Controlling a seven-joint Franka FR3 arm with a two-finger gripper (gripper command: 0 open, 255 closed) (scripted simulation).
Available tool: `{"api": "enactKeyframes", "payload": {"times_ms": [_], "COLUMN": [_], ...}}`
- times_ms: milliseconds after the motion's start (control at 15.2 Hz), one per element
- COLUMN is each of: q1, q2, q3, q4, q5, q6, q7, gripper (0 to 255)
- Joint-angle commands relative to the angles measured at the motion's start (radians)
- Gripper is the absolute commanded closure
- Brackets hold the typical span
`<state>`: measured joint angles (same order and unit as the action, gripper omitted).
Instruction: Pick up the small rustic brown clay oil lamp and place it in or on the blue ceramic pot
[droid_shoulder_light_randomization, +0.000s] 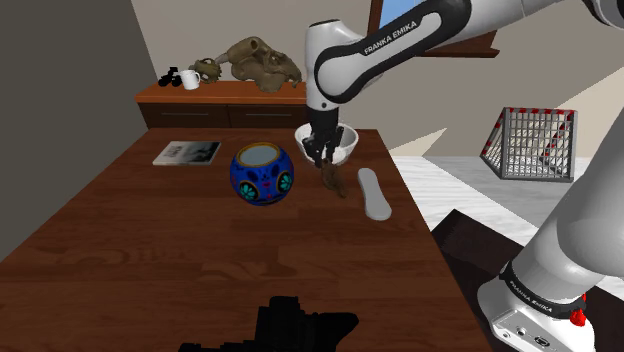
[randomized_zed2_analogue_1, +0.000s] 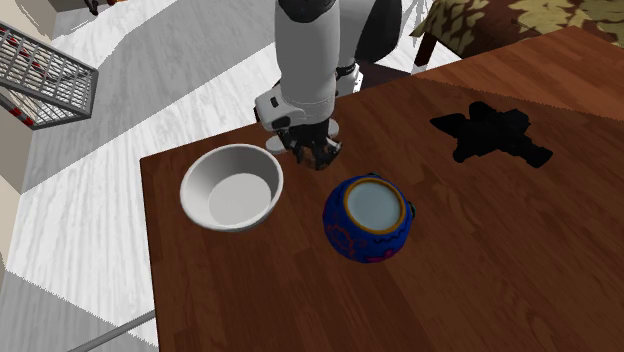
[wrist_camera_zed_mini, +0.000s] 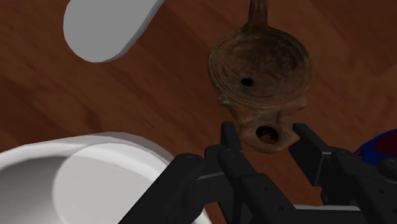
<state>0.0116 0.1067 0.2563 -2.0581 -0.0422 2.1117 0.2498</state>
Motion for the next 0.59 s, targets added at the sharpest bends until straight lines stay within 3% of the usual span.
{"api": "enactKeyframes", "payload": {"times_ms": [0,528], "q1": [-0.001,-0.002], "q2": [-0.012,-0.052], "q3": [0.000,0.001], "q4": [0.012,0.075], "q5": [0.004,0.017], "q6": [-0.023,-0.125], "q7": [-0.003,-0.012], "gripper": [255,255]}}
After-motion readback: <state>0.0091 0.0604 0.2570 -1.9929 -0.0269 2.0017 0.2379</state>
